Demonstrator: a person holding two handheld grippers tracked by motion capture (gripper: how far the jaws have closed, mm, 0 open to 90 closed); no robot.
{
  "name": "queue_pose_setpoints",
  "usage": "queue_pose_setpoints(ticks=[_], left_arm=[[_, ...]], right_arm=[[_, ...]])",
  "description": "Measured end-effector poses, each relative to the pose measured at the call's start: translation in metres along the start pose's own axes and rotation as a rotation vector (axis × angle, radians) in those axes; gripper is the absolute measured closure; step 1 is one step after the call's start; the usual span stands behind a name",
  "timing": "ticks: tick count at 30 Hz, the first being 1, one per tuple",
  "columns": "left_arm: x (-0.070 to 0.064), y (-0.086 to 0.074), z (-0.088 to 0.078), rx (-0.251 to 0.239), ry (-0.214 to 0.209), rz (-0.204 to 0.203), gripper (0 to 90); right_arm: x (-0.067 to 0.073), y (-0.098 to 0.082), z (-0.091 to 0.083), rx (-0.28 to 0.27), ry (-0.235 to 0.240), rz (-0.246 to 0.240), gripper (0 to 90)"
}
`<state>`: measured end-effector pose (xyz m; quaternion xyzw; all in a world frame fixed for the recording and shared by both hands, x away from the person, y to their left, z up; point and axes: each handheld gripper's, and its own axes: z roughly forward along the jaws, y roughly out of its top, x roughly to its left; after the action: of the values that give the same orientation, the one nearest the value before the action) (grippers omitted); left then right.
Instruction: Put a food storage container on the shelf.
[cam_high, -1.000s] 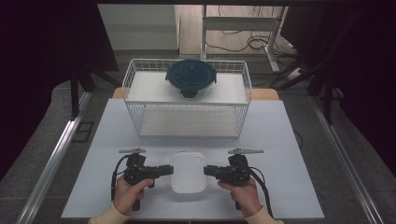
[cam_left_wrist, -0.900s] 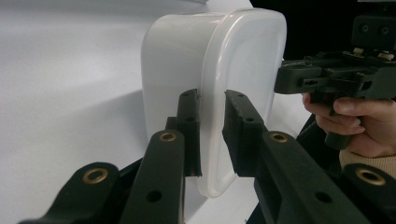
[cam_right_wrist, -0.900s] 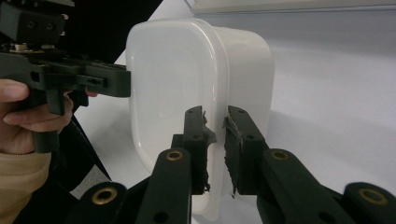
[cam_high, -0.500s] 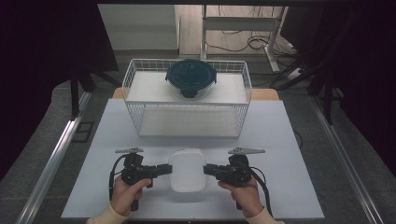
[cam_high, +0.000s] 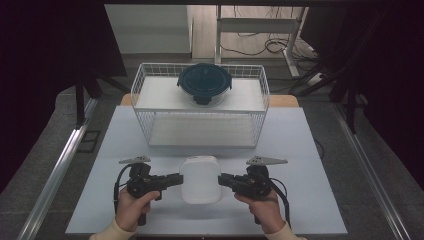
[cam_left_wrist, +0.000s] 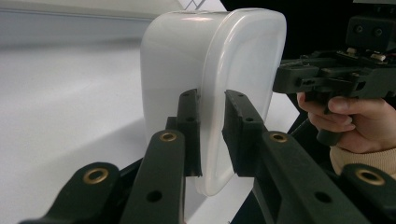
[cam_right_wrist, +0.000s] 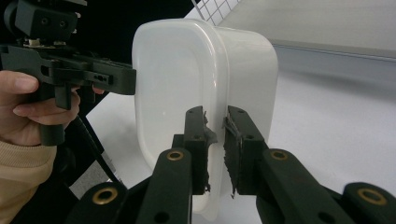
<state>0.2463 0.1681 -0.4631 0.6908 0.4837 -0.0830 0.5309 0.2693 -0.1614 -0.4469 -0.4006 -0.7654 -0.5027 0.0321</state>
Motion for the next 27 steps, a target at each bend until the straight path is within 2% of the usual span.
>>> queue_pose_setpoints(ticks=[3, 10, 14, 19, 27], left_arm=[[-0.004, 0.007, -0.002, -0.007, 0.002, 0.014, 77.8], [-0.015, 0.033, -0.008, -0.022, -0.020, 0.061, 77.7], [-0.022, 0.051, -0.013, -0.042, -0.028, 0.076, 77.5], [-0.036, 0.071, -0.025, -0.077, -0.025, 0.120, 77.4], [-0.053, 0.098, -0.038, -0.102, -0.014, 0.176, 77.5]], right_arm=[[0.001, 0.004, -0.002, -0.011, -0.002, -0.001, 78.5], [0.008, 0.025, -0.015, -0.057, -0.003, -0.033, 78.6], [0.013, 0.043, -0.022, -0.068, -0.018, -0.070, 78.5], [0.024, 0.068, -0.033, -0.089, -0.027, -0.117, 78.6], [0.037, 0.095, -0.045, -0.127, -0.032, -0.158, 78.5]])
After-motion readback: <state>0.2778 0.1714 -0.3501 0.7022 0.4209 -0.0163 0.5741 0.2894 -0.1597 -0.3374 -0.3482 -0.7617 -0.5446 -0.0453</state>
